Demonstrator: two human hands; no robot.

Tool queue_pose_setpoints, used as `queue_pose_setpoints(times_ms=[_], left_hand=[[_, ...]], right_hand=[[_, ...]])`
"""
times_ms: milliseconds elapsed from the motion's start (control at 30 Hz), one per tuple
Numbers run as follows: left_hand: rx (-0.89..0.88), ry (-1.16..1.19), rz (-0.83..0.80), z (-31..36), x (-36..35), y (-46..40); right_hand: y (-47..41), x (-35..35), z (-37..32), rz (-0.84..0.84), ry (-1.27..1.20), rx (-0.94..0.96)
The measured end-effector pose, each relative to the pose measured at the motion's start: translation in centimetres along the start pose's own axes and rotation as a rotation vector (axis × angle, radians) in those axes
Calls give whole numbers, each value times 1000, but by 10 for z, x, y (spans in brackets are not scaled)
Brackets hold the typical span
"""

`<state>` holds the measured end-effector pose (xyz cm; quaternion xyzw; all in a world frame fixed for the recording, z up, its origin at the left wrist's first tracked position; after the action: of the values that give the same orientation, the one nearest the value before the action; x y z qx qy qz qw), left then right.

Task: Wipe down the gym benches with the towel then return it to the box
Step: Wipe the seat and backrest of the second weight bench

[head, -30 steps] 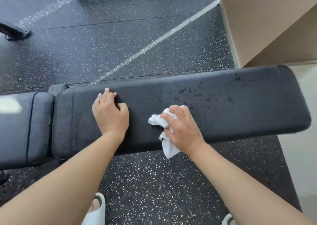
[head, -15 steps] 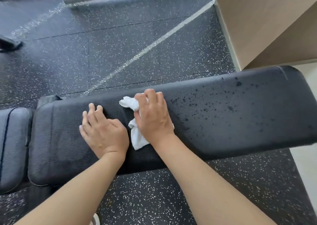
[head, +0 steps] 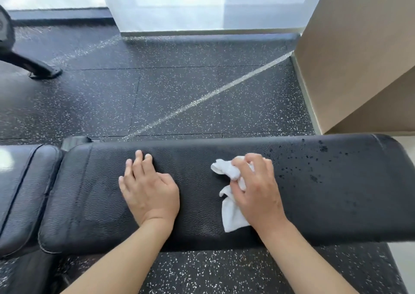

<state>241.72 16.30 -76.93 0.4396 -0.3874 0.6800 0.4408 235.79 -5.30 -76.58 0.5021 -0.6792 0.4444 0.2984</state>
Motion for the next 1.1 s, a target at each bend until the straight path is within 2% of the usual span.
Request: queue_pose_setpoints(times_ms=[167, 367, 500, 667, 767, 867, 1000, 1100], left_hand=[[6, 4, -57, -2, 1, 0], [15, 33, -81, -2, 3, -1], [11, 38, -85, -3, 5, 0], [4, 43, -86, -4, 3, -1], [9, 49, -81, -4, 3, -1], [3, 48, -71, -3, 4, 0], [4, 37, -61, -4, 4, 0], [-6, 35, -44, -3, 5, 0]], right_hand=[[49, 16, 4, -24, 34, -61], [87, 10, -23, -84, 29, 75], [40, -7, -31, -69, -10, 164], [-52, -37, -45, -6, 58, 52], [-54, -37, -53, 4, 81, 10], [-17, -25, -60, -26, 50, 25], [44, 3, -33, -182, 33, 231], [45, 24, 11, -161, 80, 246]])
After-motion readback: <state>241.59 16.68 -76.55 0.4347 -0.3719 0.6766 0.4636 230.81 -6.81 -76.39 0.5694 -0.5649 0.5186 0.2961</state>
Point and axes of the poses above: each hand's wrist, its own y-axis away from the middle knuckle, its own x-axis out of the back of the hand, z = x × y, the point moved 1 cm from there along -y, towards the middle knuckle, and after that the axes turned 3 degrees about x, right-handed, at the moved point
